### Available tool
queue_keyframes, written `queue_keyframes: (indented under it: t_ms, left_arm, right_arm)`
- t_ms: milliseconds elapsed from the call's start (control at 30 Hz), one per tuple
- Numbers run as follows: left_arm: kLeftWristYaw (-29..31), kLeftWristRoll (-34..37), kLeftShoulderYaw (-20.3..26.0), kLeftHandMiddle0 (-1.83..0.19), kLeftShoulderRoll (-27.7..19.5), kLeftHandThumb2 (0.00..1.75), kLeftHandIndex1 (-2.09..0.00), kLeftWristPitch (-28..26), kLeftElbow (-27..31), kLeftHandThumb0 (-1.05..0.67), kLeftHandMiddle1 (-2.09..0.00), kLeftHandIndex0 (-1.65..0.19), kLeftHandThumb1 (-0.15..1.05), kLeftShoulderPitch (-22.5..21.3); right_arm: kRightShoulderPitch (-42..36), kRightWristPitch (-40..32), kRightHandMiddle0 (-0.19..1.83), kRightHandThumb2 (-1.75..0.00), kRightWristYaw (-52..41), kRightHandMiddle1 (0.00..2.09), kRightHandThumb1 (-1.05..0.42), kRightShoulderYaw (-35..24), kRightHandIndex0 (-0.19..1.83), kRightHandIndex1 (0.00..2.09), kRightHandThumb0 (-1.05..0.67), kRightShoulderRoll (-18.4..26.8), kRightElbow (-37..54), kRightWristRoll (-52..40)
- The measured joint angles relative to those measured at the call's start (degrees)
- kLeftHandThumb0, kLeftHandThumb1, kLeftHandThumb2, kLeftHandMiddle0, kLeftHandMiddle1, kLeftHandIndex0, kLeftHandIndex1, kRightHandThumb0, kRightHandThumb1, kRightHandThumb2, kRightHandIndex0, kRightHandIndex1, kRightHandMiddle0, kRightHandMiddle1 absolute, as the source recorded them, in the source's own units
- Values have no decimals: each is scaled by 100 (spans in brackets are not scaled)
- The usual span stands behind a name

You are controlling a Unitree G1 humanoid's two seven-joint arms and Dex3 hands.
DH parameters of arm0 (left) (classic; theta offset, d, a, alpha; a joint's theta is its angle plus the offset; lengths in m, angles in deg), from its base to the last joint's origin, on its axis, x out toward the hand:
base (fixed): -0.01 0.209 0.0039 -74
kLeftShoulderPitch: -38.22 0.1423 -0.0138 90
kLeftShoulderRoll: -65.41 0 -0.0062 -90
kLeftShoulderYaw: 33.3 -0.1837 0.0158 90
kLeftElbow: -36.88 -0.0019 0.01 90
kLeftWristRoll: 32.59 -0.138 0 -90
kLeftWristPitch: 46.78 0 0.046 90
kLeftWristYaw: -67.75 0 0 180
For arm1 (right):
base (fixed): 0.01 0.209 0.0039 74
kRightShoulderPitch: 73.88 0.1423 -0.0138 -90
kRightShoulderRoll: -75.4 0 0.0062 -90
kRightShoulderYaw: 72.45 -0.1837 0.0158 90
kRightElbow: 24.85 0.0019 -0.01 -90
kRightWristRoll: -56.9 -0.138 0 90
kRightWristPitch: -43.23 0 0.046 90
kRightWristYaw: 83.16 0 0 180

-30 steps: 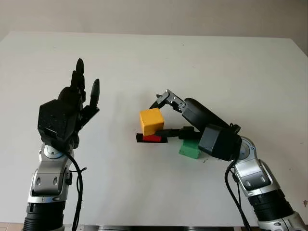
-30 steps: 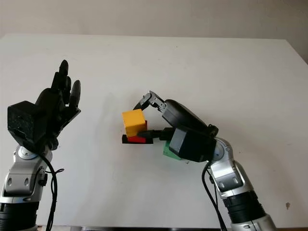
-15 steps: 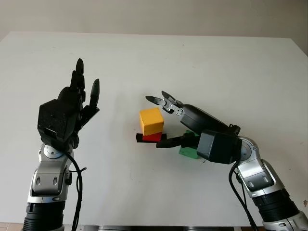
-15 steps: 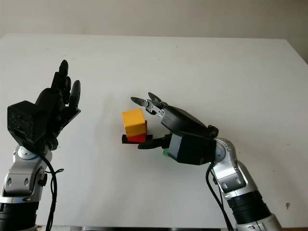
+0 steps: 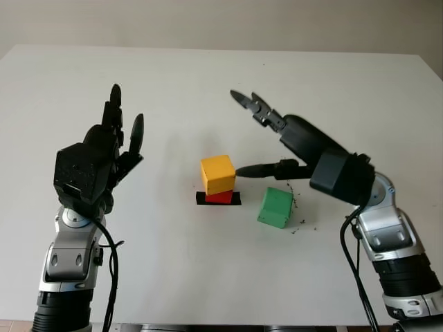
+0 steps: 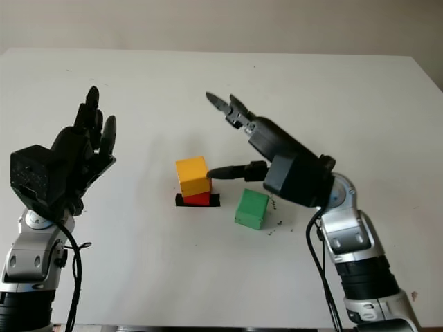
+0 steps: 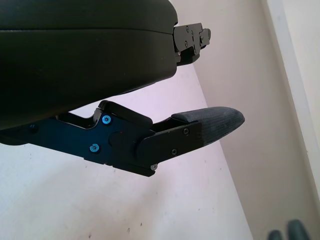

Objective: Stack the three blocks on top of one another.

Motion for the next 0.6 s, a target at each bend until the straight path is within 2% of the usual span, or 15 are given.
queue_keyframes:
  t_ms: [133,333,433,600]
  left_arm:
    - [-28,16,24,16,1,68,-6,6,-4,-71,-6,15,105,0]
    - [-70,10,27,15,1,69,-6,-32,-7,-71,-6,14,105,-2]
    - [-89,1,27,14,0,69,-7,-31,-15,-70,-6,13,105,-2]
    - [-87,7,26,14,-1,69,-7,-32,-43,-71,-6,13,105,-6]
  right_arm:
    - [342,33,17,-4,-55,20,-92,-306,-1,9,-72,335,-32,-128]
    - [963,1125,37,-4,-874,24,-85,-535,20,14,-64,1172,-929,-499]
    - [1095,1744,45,-5,-1067,23,-83,-534,40,17,-62,1456,-1368,-447]
    - [1096,2179,57,-5,-1102,22,-82,-448,62,18,-57,1852,-1391,-30]
